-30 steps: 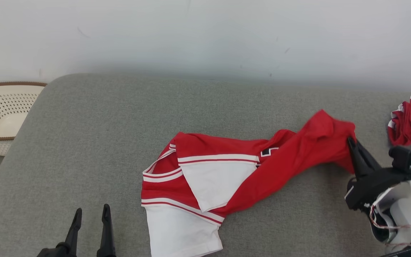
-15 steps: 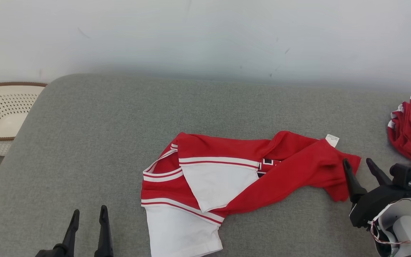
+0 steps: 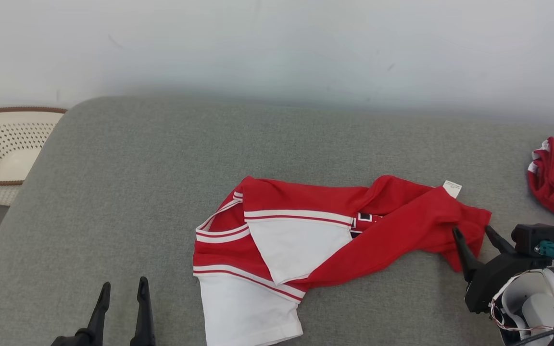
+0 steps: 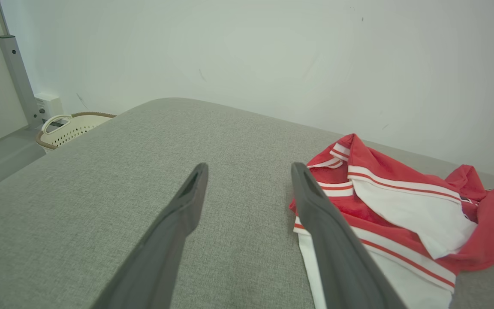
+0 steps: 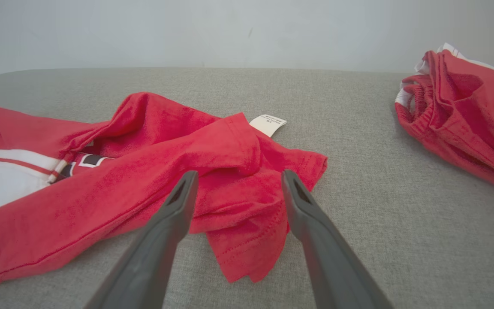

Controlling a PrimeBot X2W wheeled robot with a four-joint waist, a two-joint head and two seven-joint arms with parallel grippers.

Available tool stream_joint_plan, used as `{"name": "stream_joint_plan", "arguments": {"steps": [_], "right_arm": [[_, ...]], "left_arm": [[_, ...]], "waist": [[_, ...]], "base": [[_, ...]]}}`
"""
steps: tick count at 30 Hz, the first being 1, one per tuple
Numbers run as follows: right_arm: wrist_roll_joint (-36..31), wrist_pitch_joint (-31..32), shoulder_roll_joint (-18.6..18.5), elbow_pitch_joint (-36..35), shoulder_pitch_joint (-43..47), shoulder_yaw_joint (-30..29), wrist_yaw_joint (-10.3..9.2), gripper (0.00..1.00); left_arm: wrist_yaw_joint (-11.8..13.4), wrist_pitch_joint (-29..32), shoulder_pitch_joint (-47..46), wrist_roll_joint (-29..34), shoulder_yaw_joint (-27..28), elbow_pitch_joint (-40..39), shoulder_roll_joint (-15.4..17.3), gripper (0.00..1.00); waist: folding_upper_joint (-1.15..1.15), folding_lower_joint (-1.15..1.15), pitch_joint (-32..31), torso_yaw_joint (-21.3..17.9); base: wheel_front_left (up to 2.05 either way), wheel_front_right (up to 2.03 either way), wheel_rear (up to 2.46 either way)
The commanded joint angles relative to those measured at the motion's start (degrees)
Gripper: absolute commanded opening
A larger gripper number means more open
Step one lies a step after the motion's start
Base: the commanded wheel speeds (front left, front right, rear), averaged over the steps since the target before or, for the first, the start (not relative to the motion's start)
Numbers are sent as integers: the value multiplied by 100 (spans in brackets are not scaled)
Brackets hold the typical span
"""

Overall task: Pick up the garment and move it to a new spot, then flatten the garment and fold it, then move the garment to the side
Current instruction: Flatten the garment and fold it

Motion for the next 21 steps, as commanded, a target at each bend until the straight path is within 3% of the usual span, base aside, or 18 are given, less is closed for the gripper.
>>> {"name": "stream_joint_plan", "arguments": {"steps": [1, 21], "right_arm": [[-71, -19, -24, 102, -103, 37, -2, 100], [-69, -388, 40, 1550, -1103, 376, -2, 100]], "left_arm": [[-2, -19, 0, 33, 1, -16, 5, 100], [15, -19, -210, -38, -81, -45, 5, 100]], "waist": [[0, 0, 56, 53], [0, 0, 547, 401]], "base": [[0, 0, 0], [0, 0, 0]]}}
